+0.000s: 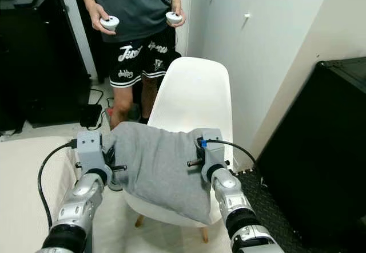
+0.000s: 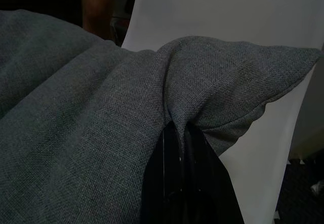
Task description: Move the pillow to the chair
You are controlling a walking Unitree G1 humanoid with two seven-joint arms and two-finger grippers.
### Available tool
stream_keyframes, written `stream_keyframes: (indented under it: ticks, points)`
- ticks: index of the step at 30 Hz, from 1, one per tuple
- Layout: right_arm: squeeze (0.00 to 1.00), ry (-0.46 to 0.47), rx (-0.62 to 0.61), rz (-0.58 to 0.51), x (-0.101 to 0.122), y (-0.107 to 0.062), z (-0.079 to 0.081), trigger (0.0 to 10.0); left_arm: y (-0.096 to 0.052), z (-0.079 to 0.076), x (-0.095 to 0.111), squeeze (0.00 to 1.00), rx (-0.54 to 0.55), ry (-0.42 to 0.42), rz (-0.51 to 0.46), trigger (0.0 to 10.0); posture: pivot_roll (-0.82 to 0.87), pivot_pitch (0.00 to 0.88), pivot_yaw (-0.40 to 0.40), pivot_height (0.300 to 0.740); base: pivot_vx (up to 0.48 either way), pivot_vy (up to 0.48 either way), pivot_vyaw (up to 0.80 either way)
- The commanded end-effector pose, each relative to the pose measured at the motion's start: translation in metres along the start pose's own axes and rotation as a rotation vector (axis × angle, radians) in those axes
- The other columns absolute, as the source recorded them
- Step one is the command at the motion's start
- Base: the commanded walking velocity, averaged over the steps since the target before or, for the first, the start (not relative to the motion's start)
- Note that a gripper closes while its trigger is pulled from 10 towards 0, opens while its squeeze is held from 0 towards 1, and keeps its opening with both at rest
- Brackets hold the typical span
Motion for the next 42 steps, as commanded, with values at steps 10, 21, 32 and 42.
stream_keyframes:
  ticks: [10, 21, 32, 42]
  points:
    - [0.0, 0.001, 0.004, -0.008, 0.006, 0.0, -0.003, 10.0, 0.007, -0.022, 0.012, 0.0, -0.084, 0.029, -0.045, 10.0, -0.05, 0.079, -0.059, 0.665, 0.0, 0.0, 0.0]
    - [0.0, 0.0, 0.006, -0.01, 0.007, 0.0, -0.002, 10.0, 0.007, -0.024, 0.012, 0.0, -0.092, 0.027, -0.048, 10.0, -0.06, 0.08, -0.059, 0.665, 0.0, 0.0, 0.0]
    - [0.0, 0.002, 0.021, -0.02, 0.01, 0.001, 0.0, 10.0, 0.008, -0.025, 0.012, 0.0, -0.088, 0.027, -0.052, 10.0, -0.05, 0.078, -0.064, 0.665, 0.0, 0.0, 0.0]
    - [0.0, 0.008, 0.033, -0.016, 0.009, 0.001, 0.002, 10.0, 0.009, -0.026, 0.014, 0.0, -0.091, 0.027, -0.056, 10.0, -0.05, 0.074, -0.06, 0.645, 0.0, 0.0, 0.0]
Point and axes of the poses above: a point about 5 cm out from each wrist's last joint towards the gripper, its own y axis pointing out of the wrist towards the gripper, its own x axis along the axis of the wrist's last joint, z = x × y, the point moved 1 cm from there along y, pointing out of the wrist towards the gripper, and after that the axes turned 13 degrees about y, right-handed, at the moved point
